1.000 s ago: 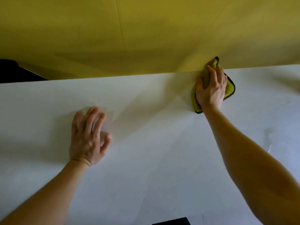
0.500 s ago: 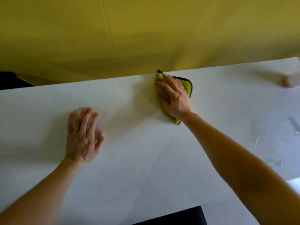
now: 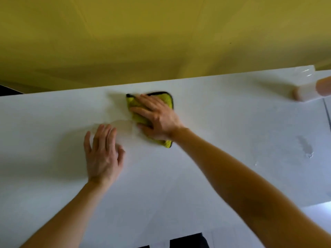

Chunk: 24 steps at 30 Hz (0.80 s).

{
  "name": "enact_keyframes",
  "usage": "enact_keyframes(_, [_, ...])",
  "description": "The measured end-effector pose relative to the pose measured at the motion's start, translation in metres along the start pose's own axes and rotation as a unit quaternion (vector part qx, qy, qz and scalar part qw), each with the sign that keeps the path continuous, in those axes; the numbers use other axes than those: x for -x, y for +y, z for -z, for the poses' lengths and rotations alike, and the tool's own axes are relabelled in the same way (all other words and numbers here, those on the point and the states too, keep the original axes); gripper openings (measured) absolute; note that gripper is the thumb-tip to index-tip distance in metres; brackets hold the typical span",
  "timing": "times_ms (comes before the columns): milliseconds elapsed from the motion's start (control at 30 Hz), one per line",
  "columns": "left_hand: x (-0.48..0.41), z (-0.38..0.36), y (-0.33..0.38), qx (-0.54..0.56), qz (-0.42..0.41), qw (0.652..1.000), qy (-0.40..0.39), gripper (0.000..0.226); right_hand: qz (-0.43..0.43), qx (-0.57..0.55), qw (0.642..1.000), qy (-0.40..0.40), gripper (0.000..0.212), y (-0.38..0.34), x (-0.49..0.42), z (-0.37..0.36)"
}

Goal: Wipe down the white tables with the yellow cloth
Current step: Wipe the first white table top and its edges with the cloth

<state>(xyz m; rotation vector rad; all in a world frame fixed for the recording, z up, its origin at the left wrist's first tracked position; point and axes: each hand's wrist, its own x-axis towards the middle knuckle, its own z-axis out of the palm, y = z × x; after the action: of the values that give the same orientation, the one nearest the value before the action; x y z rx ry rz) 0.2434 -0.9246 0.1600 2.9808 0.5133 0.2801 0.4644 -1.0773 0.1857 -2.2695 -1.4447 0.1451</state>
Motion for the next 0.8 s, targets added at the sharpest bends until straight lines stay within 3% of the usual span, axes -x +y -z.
enact_keyframes(100, [-0.009, -0.007, 0.042, 0.018, -0.010, 1.000, -0.005, 0.057, -0.131, 0.039, 0.988, 0.072, 0.061, 0.096, 0.035, 0.046])
enact_keyframes(200, [-0.018, -0.013, 0.076, 0.022, -0.024, 0.999, -0.013, 0.061, -0.332, 0.069, 0.935, 0.100, 0.067, 0.181, 0.071, 0.101])
enact_keyframes(267, [-0.019, -0.018, 0.088, 0.022, -0.016, 1.000, -0.016, 0.063, -0.404, 0.076, 0.903, 0.125, 0.068, 0.188, 0.075, 0.107])
enact_keyframes(333, [-0.017, -0.021, 0.092, 0.023, -0.002, 1.000, -0.020, 0.064, -0.387, 0.071, 0.908, 0.141, 0.062, 0.148, 0.068, 0.083])
enact_keyframes(400, [-0.016, -0.021, 0.090, 0.019, 0.001, 1.000, -0.022, 0.063, -0.269, 0.042, 0.955, 0.119, 0.059, 0.081, 0.059, 0.049])
enact_keyframes(467, [-0.016, -0.020, 0.090, 0.012, 0.002, 1.000, -0.016, 0.062, -0.134, 0.001, 0.990, 0.040, 0.063, 0.024, 0.055, 0.026])
enact_keyframes(567, [-0.016, -0.022, 0.091, 0.000, 0.002, 1.000, -0.020, 0.062, -0.038, -0.018, 0.999, -0.001, 0.066, 0.025, 0.057, 0.029])
enact_keyframes(633, [-0.016, -0.020, 0.091, -0.001, 0.002, 1.000, -0.025, 0.064, -0.061, -0.007, 0.998, 0.016, 0.067, 0.073, 0.069, 0.048])
enact_keyframes(800, [-0.017, -0.021, 0.090, -0.001, 0.003, 1.000, -0.028, 0.065, -0.326, 0.082, 0.935, 0.108, 0.074, 0.211, 0.117, 0.125])
